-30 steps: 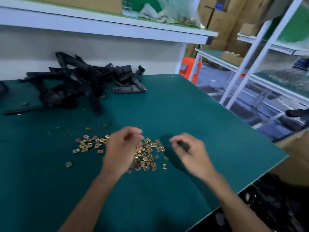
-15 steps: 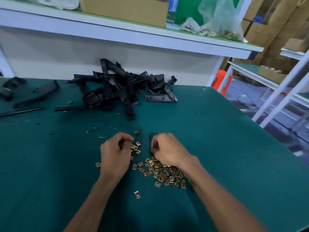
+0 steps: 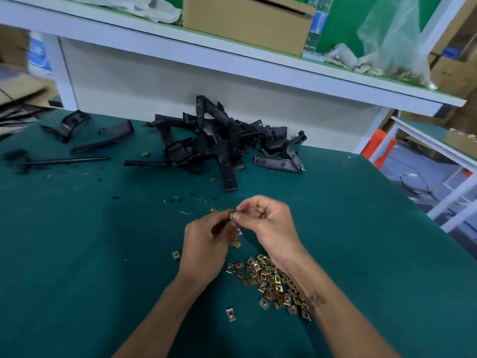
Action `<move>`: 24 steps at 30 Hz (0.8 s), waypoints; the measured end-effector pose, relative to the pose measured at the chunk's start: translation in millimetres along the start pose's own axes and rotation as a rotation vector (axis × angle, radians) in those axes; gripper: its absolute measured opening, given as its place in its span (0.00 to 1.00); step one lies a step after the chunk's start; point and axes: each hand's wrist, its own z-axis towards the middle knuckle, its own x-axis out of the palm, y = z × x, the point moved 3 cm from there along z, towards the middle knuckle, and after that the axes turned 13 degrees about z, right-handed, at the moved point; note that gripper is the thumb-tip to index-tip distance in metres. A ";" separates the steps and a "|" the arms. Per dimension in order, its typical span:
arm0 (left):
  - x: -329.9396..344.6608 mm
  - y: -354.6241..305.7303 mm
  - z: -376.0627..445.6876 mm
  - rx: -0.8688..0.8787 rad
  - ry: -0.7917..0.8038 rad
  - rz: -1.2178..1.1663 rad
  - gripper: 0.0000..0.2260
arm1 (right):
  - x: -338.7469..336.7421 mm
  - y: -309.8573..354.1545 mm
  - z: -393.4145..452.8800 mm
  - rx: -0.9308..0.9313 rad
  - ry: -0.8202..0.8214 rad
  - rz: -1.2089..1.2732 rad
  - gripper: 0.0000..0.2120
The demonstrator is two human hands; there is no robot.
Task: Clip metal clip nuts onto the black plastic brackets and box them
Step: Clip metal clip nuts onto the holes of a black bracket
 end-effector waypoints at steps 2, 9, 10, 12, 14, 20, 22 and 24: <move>-0.8 1.2 0.3 -0.039 -0.026 -0.097 0.09 | 3.9 2.5 6.8 0.013 0.015 -0.013 0.08; -2.4 3.2 4.8 -0.135 -0.182 -0.273 0.12 | 5.8 13.5 47.7 0.185 0.224 -0.072 0.07; -0.2 3.4 5.8 -0.146 -0.187 -0.287 0.12 | 4.8 10.5 60.4 0.166 0.155 -0.112 0.06; 3.4 2.5 6.9 -0.159 -0.180 -0.278 0.10 | 2.3 -2.5 89.8 0.097 -0.075 -0.316 0.06; 5.2 2.3 7.0 -0.151 -0.170 -0.261 0.10 | 3.9 -18.7 112.7 0.097 -0.220 -0.588 0.10; 0.4 2.9 9.3 -0.107 -0.203 -0.277 0.12 | 24.2 -40.0 147.4 0.184 -0.180 -0.952 0.17; 0.1 2.5 9.2 -0.079 -0.207 -0.249 0.10 | 24.5 -34.2 150.3 0.236 -0.137 -0.865 0.14; -0.5 2.8 9.7 -0.045 -0.216 -0.252 0.07 | 19.3 -29.6 145.3 0.316 -0.121 -0.626 0.10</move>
